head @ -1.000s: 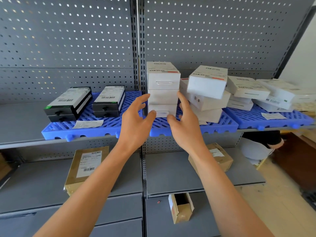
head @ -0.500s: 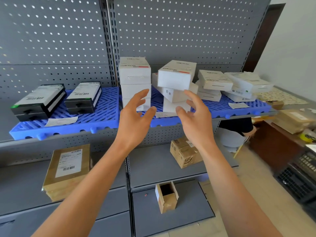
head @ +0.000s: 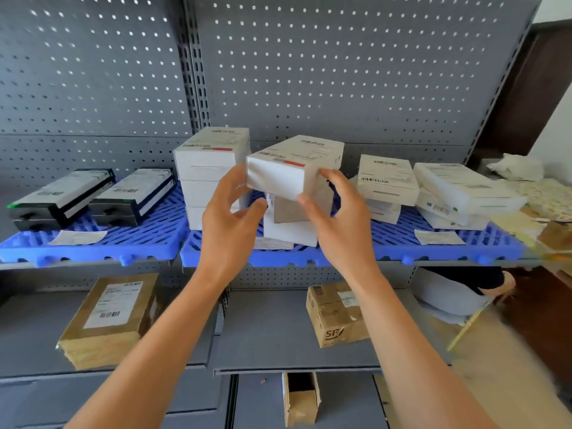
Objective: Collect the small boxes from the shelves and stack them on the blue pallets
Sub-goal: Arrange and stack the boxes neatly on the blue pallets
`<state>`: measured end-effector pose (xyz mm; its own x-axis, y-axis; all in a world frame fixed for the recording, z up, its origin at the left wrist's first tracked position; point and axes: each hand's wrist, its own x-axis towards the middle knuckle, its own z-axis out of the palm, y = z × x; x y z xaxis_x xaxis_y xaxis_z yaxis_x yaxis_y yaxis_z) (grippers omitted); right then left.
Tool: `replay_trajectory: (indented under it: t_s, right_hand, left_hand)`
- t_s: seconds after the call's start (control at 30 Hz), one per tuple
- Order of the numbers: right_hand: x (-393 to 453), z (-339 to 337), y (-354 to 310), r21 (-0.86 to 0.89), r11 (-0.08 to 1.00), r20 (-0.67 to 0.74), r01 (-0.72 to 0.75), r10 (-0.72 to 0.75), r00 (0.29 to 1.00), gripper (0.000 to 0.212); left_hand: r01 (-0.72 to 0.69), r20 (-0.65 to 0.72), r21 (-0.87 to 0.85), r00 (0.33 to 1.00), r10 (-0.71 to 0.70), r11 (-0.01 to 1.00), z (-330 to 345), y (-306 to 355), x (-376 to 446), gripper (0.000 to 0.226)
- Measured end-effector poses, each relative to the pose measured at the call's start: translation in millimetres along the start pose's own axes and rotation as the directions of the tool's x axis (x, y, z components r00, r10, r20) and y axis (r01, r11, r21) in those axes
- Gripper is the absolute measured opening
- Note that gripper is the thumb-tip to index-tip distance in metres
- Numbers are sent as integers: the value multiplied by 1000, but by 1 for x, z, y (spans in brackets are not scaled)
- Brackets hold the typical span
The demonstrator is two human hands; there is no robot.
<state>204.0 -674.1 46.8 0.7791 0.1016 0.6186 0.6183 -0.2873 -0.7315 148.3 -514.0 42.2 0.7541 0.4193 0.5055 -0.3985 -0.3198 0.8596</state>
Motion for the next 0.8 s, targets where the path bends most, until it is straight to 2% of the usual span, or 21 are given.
replay_trajectory:
  t_s: [0.2, 0.43, 0.6, 0.8]
  right_hand:
    - [10, 0, 15, 90, 994, 86, -54, 46, 995, 39]
    - [18, 4, 26, 53, 993, 124, -104, 97, 988, 49]
    - [21, 3, 31, 72, 990, 135, -120, 110, 985, 47]
    - [26, 0, 37, 47, 992, 145, -119, 111, 983, 43]
  left_hand:
    - [23, -26, -17, 999, -24, 1000, 13, -6, 6, 49]
    - [11, 24, -38, 1000, -10, 999, 22, -14, 12, 61]
    - [7, 60, -10, 998, -6, 1000, 25, -17, 16, 68]
    - [-5, 84, -23, 996, 7, 1000, 25, -21, 21, 65]
